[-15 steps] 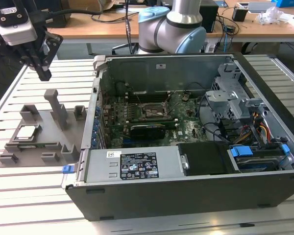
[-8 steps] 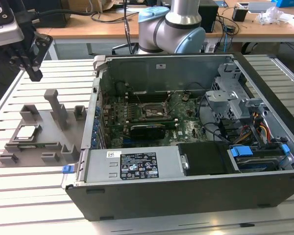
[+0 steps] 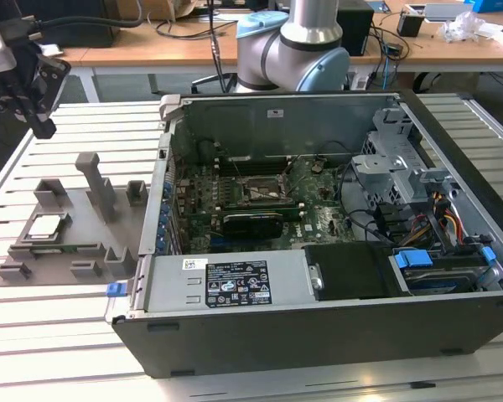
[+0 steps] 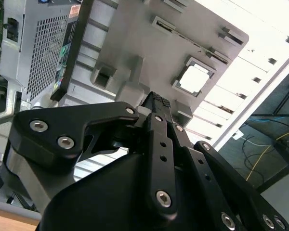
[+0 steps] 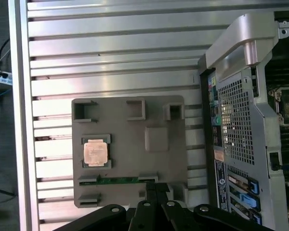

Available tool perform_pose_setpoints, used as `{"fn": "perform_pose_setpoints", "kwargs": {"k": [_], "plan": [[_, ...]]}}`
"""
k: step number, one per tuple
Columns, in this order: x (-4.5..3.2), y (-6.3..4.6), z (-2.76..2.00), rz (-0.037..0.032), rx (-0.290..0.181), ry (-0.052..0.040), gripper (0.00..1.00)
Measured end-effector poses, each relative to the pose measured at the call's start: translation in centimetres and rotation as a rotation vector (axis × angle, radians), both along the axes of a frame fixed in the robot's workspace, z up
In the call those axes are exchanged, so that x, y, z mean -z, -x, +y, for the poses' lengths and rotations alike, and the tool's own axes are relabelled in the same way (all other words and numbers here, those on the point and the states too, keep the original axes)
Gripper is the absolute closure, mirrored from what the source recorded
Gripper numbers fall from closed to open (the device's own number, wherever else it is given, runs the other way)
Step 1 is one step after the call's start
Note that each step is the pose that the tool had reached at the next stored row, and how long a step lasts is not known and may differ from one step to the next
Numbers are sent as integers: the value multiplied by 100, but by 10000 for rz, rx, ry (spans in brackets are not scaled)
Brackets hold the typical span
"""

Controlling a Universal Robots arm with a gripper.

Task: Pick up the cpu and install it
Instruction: 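Reach for the cpu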

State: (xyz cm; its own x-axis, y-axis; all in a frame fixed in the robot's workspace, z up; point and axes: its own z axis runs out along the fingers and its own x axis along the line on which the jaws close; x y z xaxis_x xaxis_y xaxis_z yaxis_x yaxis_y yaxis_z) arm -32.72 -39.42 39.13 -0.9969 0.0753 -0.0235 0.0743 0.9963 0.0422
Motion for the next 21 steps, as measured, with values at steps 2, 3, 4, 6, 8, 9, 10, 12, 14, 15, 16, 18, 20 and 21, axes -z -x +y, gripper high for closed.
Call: {"fn": "perform_pose_setpoints", "kwargs": {"k": [2,3,4,6,8,9,10,12,14,15,16,18,20,21], "plan": [[2,48,8,0,-1,5,89],[4,89,12,-1,-1,6,89],[5,109,14,-1,-1,7,89],[5,146,16,0,-1,9,89],[7,210,19,0,0,19,89],[7,226,19,0,0,20,89],[8,242,20,-1,-1,20,89],[9,320,21,-1,-1,25,89],[9,361,22,0,-1,28,89],[10,378,23,0,-1,29,89],[10,402,23,0,-1,31,89],[11,435,24,-1,0,32,89],[11,470,25,-1,0,33,89],[12,497,26,-1,-1,33,89]]}}
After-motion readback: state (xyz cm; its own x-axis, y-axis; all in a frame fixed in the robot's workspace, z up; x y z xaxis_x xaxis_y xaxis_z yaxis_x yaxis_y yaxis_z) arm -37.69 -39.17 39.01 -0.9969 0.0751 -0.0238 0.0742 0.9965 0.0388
